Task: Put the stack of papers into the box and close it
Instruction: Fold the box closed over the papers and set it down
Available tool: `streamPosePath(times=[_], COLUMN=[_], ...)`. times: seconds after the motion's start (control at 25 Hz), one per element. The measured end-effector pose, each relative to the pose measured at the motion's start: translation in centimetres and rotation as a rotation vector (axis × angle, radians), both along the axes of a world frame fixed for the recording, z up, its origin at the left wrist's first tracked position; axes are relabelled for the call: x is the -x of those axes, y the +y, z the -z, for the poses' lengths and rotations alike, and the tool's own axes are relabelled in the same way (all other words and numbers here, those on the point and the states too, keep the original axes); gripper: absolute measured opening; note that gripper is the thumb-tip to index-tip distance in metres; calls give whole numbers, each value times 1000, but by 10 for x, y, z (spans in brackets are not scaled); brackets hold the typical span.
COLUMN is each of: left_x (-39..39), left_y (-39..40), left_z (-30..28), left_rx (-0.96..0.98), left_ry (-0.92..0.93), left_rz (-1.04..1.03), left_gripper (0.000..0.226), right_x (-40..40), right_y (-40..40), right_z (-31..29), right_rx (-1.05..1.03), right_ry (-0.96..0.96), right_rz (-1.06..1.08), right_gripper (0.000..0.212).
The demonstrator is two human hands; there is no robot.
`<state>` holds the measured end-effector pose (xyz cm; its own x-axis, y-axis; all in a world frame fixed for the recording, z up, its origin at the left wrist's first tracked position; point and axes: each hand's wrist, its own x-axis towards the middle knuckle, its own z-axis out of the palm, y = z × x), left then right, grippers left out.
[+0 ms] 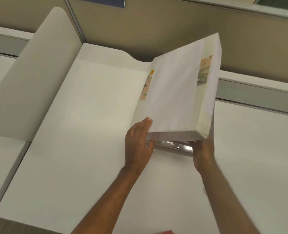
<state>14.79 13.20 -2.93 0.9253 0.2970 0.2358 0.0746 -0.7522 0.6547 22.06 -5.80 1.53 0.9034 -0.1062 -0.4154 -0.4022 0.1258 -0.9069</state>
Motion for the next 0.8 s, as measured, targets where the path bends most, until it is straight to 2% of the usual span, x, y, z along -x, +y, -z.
streamPosePath(times=[0.12,0.16,0.24,0.32,0.4,0.48,0.56,0.68,0.8], left_x=[-1,-3,-4,-6,-9,-10,-7,1,6], left_y=[-3,-8,-18,-22,-20,-17,-13,-9,-8], left_z=[6,6,6,7,9,10,11,13,13], left_rx=[-237,-293,-387,-464,-469,-356,-131,232,365], left_ry=[27,38,62,95,173,278,303,225,229], left_rz=[67,89,125,147,115,25,-59,-94,-67], left_gripper=[73,71,67,65,70,86,99,97,88], right_x=[-4,-3,-2,1,4,7,8,7,9], right_y=[-32,-43,-59,-69,-73,-75,-76,-74,-68], right_z=[2,5,11,14,17,20,17,14,14], right_rx=[-200,-226,-243,-229,-130,-20,44,155,255], right_ry=[154,166,182,183,183,157,135,141,152], right_rz=[222,250,267,260,230,185,147,86,89], right_gripper=[27,30,45,48,46,42,42,40,41])
